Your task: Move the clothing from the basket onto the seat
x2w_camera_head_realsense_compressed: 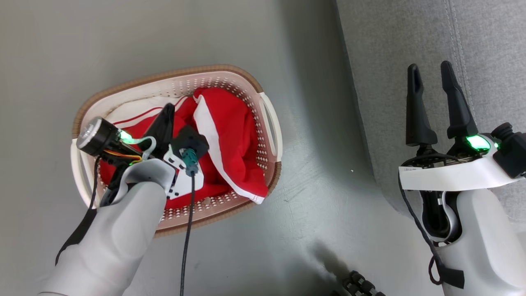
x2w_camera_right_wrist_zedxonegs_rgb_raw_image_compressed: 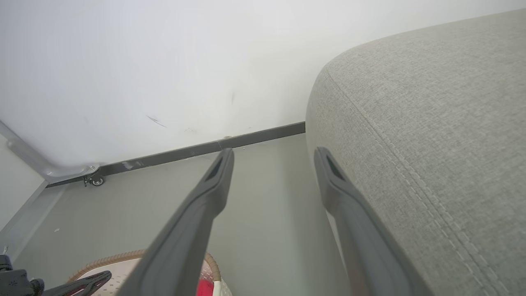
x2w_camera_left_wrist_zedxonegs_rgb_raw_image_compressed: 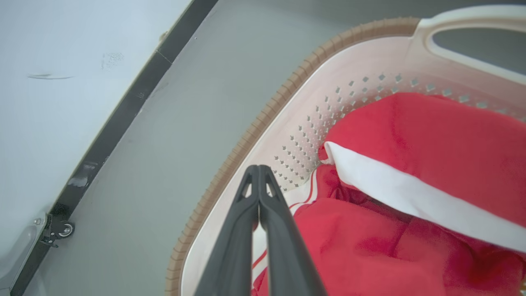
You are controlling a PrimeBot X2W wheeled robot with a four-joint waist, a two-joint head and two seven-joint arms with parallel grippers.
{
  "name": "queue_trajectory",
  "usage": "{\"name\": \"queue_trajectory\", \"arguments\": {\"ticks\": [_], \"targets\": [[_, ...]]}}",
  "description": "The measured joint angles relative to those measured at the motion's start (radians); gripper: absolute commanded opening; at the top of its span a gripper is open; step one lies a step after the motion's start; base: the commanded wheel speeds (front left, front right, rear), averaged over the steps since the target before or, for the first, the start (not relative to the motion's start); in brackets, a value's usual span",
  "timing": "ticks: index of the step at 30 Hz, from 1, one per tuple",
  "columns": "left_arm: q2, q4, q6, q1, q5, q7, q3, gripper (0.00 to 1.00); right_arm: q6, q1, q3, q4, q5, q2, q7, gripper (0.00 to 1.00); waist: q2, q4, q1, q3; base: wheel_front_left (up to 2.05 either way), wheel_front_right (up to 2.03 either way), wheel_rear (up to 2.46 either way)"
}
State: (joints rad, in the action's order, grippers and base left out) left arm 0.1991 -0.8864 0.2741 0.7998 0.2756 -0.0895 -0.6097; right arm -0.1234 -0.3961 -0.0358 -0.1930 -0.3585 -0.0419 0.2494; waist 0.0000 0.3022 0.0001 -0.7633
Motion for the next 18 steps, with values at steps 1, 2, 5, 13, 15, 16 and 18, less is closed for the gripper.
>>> {"name": "queue_trajectory", "arguments": {"ticks": [1, 2, 5, 13, 15, 16, 18], "targets": [[0.0, 0.008, 0.001, 0.0, -0.01, -0.01, 0.008, 0.0, 0.0, 0.0, 0.003, 0.0, 0.003, 0.0, 0.0, 1.0, 0.0, -0.004, 0.0, 0.003, 0.0, 0.0, 0.0], [-0.001, 0.017, 0.009, 0.0, -0.02, -0.019, 0.017, 0.0, 0.0, -0.001, 0.005, 0.0, 0.007, 0.0, 0.0, 1.0, 0.0, -0.007, 0.0, 0.006, 0.0, 0.0, 0.0], [-0.009, 0.045, 0.027, -0.001, -0.053, -0.054, 0.048, 0.0, 0.0, -0.015, 0.014, 0.001, 0.009, 0.0, 0.0, 1.0, 0.0, -0.018, 0.0, 0.017, 0.0, 0.0, 0.0], [-0.021, 0.109, 0.061, -0.03, -0.115, -0.12, 0.098, 0.68, 0.0, -0.021, 0.028, 0.002, 0.037, -0.001, 0.0, 1.0, 0.0, -0.045, 0.0, 0.051, 0.0, 0.0, 0.0], [-0.024, 0.127, 0.061, -0.039, -0.133, -0.127, 0.109, 1.0, 0.0, -0.021, 0.032, 0.002, 0.05, -0.001, 0.0, 1.0, 0.0, -0.052, 0.0, 0.061, 0.0, 0.0, 0.0], [-0.026, 0.133, 0.061, -0.043, -0.14, -0.127, 0.112, 1.0, 0.0, -0.021, 0.034, 0.002, 0.053, -0.001, 0.0, 1.0, 0.0, -0.055, 0.0, 0.066, 0.0, 0.0, 0.0], [-0.031, 0.148, 0.061, -0.048, -0.156, -0.133, 0.124, 1.0, 0.0, -0.021, 0.036, 0.002, 0.06, -0.001, 0.0, 1.0, 0.0, -0.061, 0.0, 0.077, 0.0, 0.0, 0.0]]}}
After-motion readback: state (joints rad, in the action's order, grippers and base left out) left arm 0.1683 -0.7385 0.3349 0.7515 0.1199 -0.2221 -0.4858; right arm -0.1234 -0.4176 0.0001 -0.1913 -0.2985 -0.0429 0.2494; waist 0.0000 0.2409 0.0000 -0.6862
